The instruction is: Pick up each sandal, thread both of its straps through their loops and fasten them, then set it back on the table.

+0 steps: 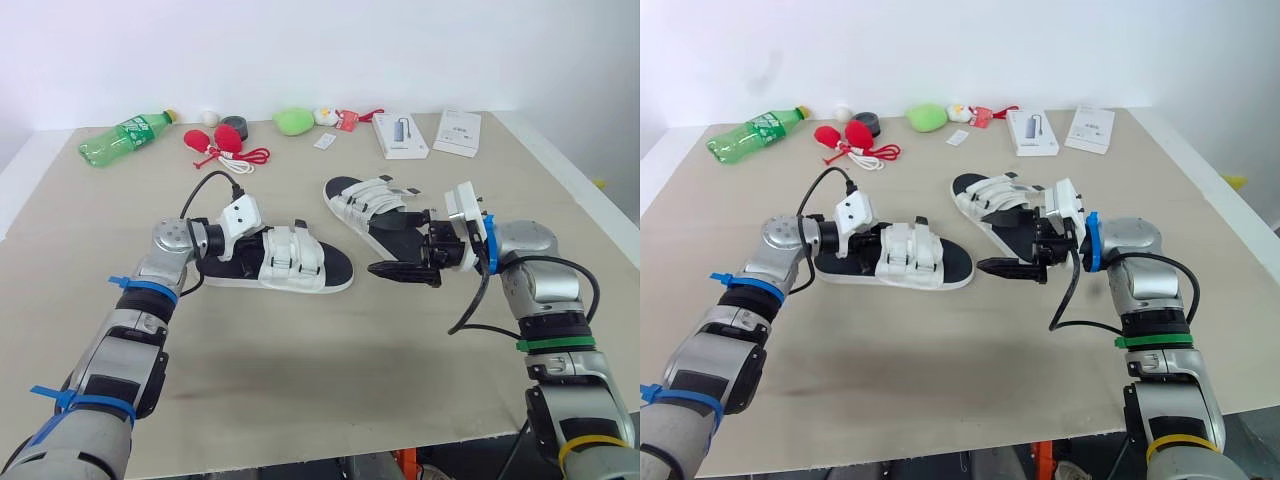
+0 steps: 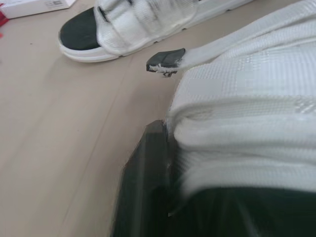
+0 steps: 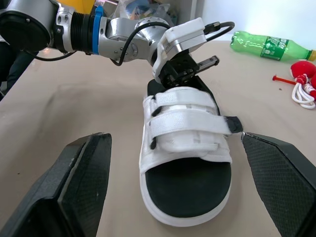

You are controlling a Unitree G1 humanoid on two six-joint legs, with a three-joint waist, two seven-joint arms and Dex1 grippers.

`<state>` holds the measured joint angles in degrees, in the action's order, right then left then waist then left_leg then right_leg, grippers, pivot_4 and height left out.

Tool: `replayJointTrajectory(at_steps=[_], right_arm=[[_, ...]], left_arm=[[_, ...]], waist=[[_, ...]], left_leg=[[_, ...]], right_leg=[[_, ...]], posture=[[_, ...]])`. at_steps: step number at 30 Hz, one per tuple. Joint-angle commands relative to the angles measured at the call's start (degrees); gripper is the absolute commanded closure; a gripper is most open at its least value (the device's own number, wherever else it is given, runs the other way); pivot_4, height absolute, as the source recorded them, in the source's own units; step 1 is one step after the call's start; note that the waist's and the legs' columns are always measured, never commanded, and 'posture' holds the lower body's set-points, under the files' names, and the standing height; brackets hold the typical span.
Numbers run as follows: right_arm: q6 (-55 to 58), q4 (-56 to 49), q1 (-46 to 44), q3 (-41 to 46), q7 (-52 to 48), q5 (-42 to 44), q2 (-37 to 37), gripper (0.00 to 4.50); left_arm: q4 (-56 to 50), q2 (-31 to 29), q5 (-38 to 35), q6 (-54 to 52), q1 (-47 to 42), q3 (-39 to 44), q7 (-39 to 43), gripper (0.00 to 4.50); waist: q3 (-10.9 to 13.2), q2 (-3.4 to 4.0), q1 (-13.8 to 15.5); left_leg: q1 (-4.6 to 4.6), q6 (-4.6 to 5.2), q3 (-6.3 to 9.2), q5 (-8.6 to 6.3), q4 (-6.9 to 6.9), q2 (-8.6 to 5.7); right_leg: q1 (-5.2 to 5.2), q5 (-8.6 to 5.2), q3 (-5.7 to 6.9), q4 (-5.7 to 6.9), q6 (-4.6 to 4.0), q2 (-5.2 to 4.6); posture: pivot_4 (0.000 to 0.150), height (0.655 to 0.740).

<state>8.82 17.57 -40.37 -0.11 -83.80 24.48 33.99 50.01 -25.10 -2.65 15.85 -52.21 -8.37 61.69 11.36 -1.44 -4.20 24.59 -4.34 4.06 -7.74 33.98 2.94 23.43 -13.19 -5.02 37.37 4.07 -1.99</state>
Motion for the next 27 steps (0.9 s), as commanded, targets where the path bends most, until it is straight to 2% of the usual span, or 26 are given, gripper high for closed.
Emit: replayJointTrajectory(at_steps=[1,7,10,13,16,19,22,27], right_arm=[[-0.9,-1.1,-1.1,0.6,0.1,0.6,-0.3,0.00],[-0.4,-0.9,-1.7,1.0,2.4,0.9,-2.2,0.00],[-1.0,-0.7,-1.6,0.5,3.2,0.3,-3.0,0.00],[-1.6,-0.5,-1.3,0.0,3.8,-0.2,-3.9,0.00],[-1.9,0.3,-1.6,-0.2,3.8,-0.4,-4.5,0.00],[-2.6,1.3,-2.3,-0.8,3.5,-0.8,-5.1,0.00],[-3.4,2.9,-3.2,-1.2,3.2,-1.2,-5.6,0.00],[-5.1,6.0,-5.3,-1.5,2.8,-2.0,-6.4,0.00]], left_arm=[[-2.3,-0.2,0.1,-3.8,-1.1,1.8,-3.5,4.47],[-12.7,-4.4,2.5,-19.8,-0.4,7.1,-21.6,4.47],[-24.6,-4.8,1.4,-35.8,2.9,14.1,-32.9,4.47],[-35.5,-3.2,3.8,-50.4,6.6,20.9,-46.2,4.47],[-43.5,-0.3,6.8,-58.1,9.7,25.2,-57.5,4.47],[-50.6,5.3,9.2,-64.5,12.5,27.3,-66.4,4.47],[-54.0,10.9,9.5,-66.5,13.9,28.1,-71.7,4.47],[-50.7,10.5,9.5,-63.6,13.9,25.8,-71.4,4.47]], waist=[[0.0,0.00,0.0],[0.0,0.01,-0.4],[0.0,0.03,-0.6],[0.0,0.03,-0.5],[0.0,0.03,-0.2],[0.0,0.02,0.2],[0.0,0.00,0.7],[0.1,-0.11,1.1]], left_leg=[[0.00,0.00,0.00,0.00,0.00,0.00],[-0.01,0.00,0.00,0.00,0.04,0.01],[0.08,0.00,0.01,0.00,0.01,0.03],[0.13,0.00,0.06,-0.03,-0.02,0.03],[0.12,0.01,0.08,-0.04,-0.01,0.01],[0.12,-0.01,0.11,-0.03,0.03,0.00],[0.13,-0.05,0.15,-0.01,0.20,-0.02],[0.12,-0.23,0.16,0.11,0.32,-0.02]], right_leg=[[0.00,0.00,0.00,0.00,0.00,0.00],[0.02,0.04,-0.04,0.03,0.02,0.02],[0.13,0.03,-0.04,0.04,0.03,0.04],[0.14,-0.02,0.00,0.02,0.06,0.03],[0.11,-0.04,0.04,0.02,0.06,0.02],[0.08,0.00,0.09,0.02,0.04,0.01],[-0.02,0.05,0.13,0.01,0.09,-0.01],[-0.01,0.30,0.11,0.00,0.11,0.03]], posture=[[0.150,0.7400],[0.150,0.7400],[0.150,0.7400],[0.150,0.7400],[0.150,0.7400],[0.150,0.7400],[0.150,0.7400],[0.150,0.7400]])
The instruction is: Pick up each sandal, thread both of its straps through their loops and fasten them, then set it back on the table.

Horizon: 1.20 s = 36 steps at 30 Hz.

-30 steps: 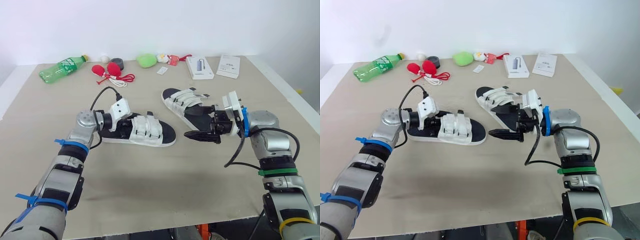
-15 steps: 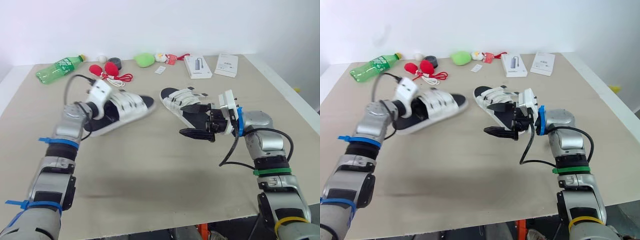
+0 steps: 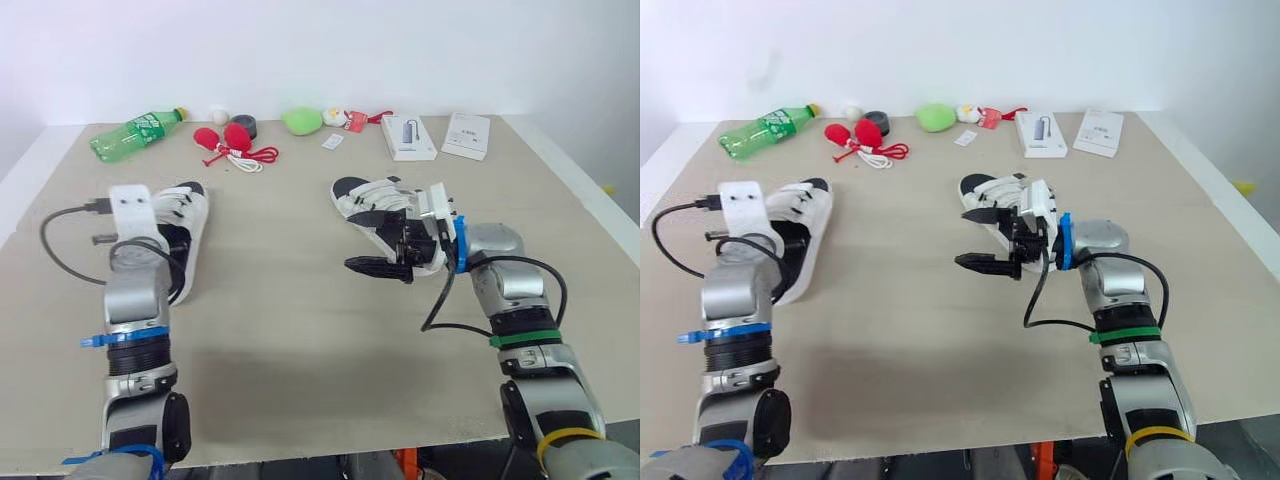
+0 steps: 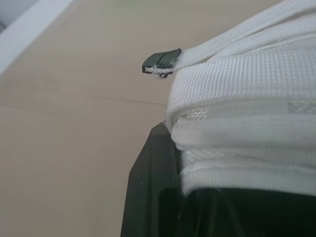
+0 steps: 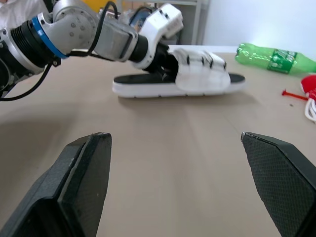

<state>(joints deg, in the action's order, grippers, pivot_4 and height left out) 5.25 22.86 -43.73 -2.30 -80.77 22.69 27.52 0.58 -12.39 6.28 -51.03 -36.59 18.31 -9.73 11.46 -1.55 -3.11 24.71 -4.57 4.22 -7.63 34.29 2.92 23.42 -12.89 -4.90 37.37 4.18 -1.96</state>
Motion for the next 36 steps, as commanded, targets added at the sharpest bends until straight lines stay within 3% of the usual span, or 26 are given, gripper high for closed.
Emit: replayJointTrajectory(at_steps=[1,8,9,14,15,18,24,30,34,36], right_arm=[[-1.8,1.2,-2.2,0.6,-0.3,-0.3,-0.1,0.00],[-2.8,2.5,-2.4,0.7,-0.4,-0.7,-0.2,0.00],[-2.8,2.6,-2.4,0.7,-0.3,-0.7,-0.2,0.00],[-2.1,2.1,-2.0,0.6,-0.1,-0.7,0.0,0.00],[-2.0,2.0,-1.9,0.6,0.0,-0.7,0.0,0.00],[-1.7,1.8,-1.5,0.6,0.1,-0.7,0.0,0.00],[-0.6,1.5,-0.3,0.9,-0.5,-0.8,1.5,0.00],[-0.7,2.5,0.0,1.2,-1.0,-0.9,2.9,0.00],[-0.9,3.0,-0.1,1.1,-1.5,-0.9,3.4,0.00],[-0.9,3.4,-0.2,1.1,-2.0,-0.9,3.5,0.00]], left_arm=[[0.0,-2.8,0.4,4.1,-1.9,-1.2,0.4,4.47],[5.0,-5.9,-2.4,7.0,-2.5,-2.0,4.7,4.47],[4.9,-6.1,-2.7,6.9,-2.3,-2.3,5.5,3.70],[5.2,-7.0,-5.1,8.4,-2.1,-2.3,8.7,1.34],[5.0,-7.3,-5.6,8.5,-2.1,-2.3,9.5,1.16],[2.2,-7.6,-7.8,7.5,-1.6,-2.6,12.1,0.07],[-14.9,-13.9,-10.4,8.5,9.5,-7.3,23.7,0.07],[-20.9,-23.8,-13.9,15.3,22.5,-4.2,35.9,0.07],[-27.8,-25.2,-26.6,20.1,29.4,0.2,49.2,0.07],[-28.8,-25.3,-29.3,22.2,30.9,1.4,51.9,0.07]], waist=[[0.0,0.00,0.0],[0.0,0.00,0.0],[0.0,0.00,0.0],[0.0,0.00,0.2],[0.0,0.00,0.2],[0.0,0.00,0.2],[0.0,0.00,0.1],[0.0,0.01,-0.5],[0.0,0.00,-0.5],[0.0,0.01,-0.2]], left_leg=[[-0.02,-0.02,-0.01,0.01,0.01,0.00],[0.03,-0.04,0.00,0.01,-0.02,0.00],[0.05,-0.04,0.00,0.01,-0.03,0.00],[0.07,-0.04,0.00,0.00,-0.05,0.00],[0.06,-0.05,0.00,0.01,-0.04,0.00],[0.05,-0.05,0.00,0.01,-0.04,0.00],[0.09,-0.09,0.00,-0.02,-0.12,0.00],[-0.05,-0.08,-0.05,-0.03,-0.26,0.06],[-0.01,-0.08,-0.08,-0.02,-0.23,0.03],[0.00,-0.08,-0.13,-0.02,-0.19,0.03]], right_leg=[[-0.02,0.01,-0.01,-0.01,0.01,0.00],[0.01,0.01,-0.01,-0.06,0.01,0.00],[0.01,0.00,-0.01,-0.08,0.02,0.00],[0.01,0.00,0.00,-0.13,0.03,-0.01],[0.01,0.00,0.00,-0.13,0.03,-0.01],[0.00,0.01,0.00,-0.13,0.03,-0.01],[0.02,-0.02,-0.02,-0.19,0.03,-0.02],[0.03,-0.09,-0.03,-0.16,-0.11,0.00],[0.02,-0.24,-0.01,-0.18,-0.39,-0.10],[0.01,-0.25,-0.01,-0.20,-0.40,-0.13]], posture=[[0.150,0.7400],[0.150,0.7400],[0.150,0.7400],[0.150,0.7400],[0.150,0.7400],[0.150,0.7400],[0.150,0.7400],[0.150,0.7400],[0.150,0.7400],[0.150,0.7400]])
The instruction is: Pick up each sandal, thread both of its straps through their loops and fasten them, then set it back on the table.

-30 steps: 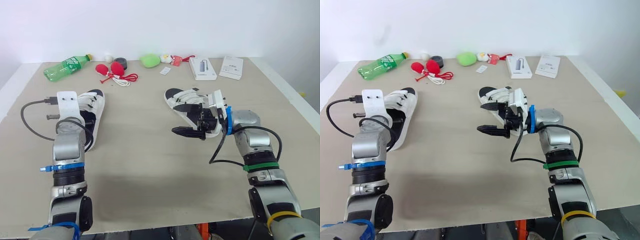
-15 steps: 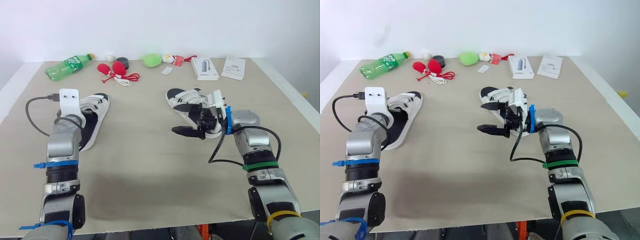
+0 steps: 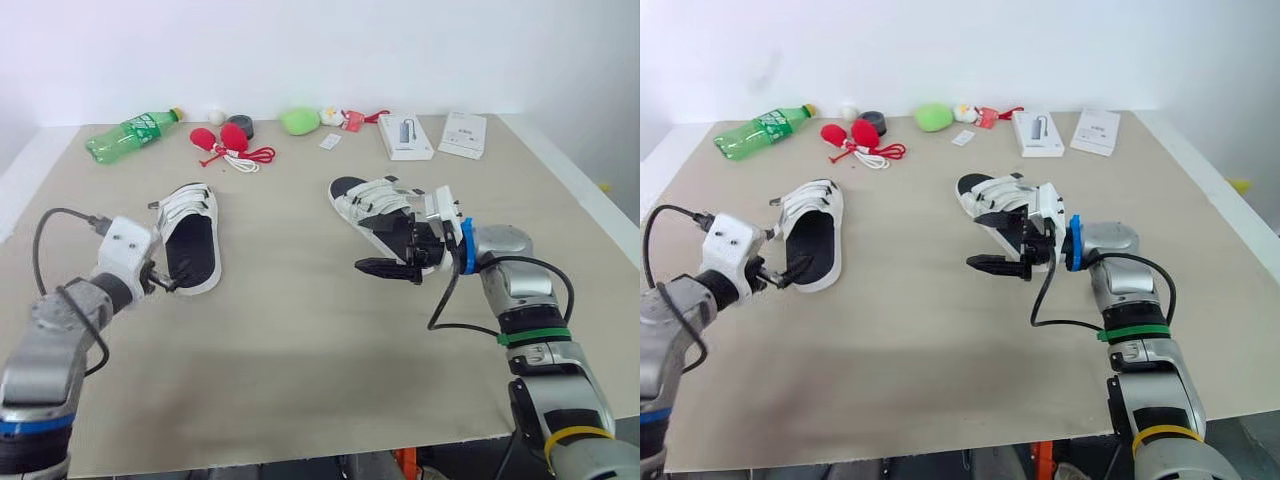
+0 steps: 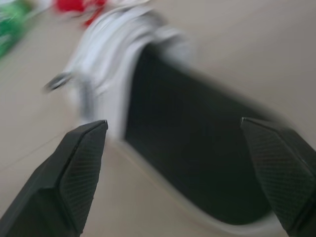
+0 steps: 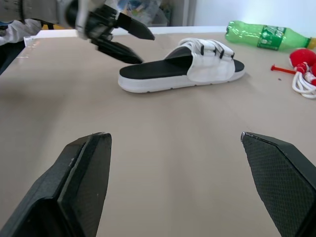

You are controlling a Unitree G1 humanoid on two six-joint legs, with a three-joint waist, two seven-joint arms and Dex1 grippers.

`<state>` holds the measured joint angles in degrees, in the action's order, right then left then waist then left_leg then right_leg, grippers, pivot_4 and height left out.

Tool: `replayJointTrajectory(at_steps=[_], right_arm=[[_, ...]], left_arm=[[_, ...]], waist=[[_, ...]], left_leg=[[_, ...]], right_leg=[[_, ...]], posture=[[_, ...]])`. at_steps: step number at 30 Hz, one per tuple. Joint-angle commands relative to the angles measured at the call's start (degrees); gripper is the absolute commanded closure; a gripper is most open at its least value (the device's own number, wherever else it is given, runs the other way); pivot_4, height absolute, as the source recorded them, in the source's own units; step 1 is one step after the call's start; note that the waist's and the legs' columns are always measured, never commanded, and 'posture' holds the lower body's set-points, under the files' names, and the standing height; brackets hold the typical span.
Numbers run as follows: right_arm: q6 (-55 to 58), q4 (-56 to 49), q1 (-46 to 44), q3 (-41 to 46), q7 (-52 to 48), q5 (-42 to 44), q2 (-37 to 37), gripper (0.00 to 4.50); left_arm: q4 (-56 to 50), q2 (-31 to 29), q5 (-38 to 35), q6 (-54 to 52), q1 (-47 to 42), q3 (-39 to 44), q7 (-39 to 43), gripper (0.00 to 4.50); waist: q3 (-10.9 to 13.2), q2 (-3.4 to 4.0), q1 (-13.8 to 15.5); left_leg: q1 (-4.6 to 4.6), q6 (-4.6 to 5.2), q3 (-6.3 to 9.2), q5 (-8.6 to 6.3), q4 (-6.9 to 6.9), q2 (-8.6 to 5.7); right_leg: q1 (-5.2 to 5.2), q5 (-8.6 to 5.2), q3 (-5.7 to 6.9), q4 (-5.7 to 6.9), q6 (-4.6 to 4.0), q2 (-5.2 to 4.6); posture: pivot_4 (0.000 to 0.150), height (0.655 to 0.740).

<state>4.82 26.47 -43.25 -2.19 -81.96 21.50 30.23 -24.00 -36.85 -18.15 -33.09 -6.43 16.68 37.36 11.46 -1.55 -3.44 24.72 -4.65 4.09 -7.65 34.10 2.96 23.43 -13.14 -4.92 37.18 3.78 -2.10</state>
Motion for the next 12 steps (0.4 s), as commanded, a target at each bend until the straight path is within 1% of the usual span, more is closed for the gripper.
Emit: replayJointTrajectory(at_steps=[1,4,8,12], right_arm=[[-0.5,0.0,-0.7,0.7,-1.7,0.2,1.2,0.00],[-1.1,1.9,-0.2,0.1,-5.9,-0.3,3.0,0.00],[-3.0,6.0,0.4,0.8,-8.6,-1.2,5.6,0.00],[-3.2,6.3,1.1,1.2,-9.1,-1.1,7.0,0.00]], left_arm=[[-3.6,-1.0,-6.1,6.7,1.6,3.2,7.6,0.07],[-0.7,-3.3,-7.9,12.0,4.1,2.2,15.9,0.07],[1.5,-5.7,-6.8,13.1,3.9,0.5,17.6,0.07],[1.6,-7.5,-6.2,13.9,4.4,-0.7,18.6,0.07]], waist=[[0.0,0.00,0.1],[0.0,0.01,0.1],[0.0,0.01,0.1],[0.0,0.02,0.1]], left_leg=[[-0.02,0.00,-0.03,0.00,0.00,0.00],[-0.06,0.01,-0.07,0.00,0.00,0.03],[-0.04,0.03,-0.09,-0.01,0.00,0.03],[-0.04,0.06,-0.11,-0.03,-0.01,0.03]], right_leg=[[0.00,0.00,-0.01,0.00,0.00,-0.01],[0.01,0.00,-0.02,0.00,-0.04,0.01],[0.02,-0.04,-0.02,0.00,-0.06,0.00],[0.02,-0.05,-0.06,0.00,-0.05,0.00]], posture=[[0.150,0.7400],[0.150,0.7400],[0.150,0.7400],[0.150,0.7400]])
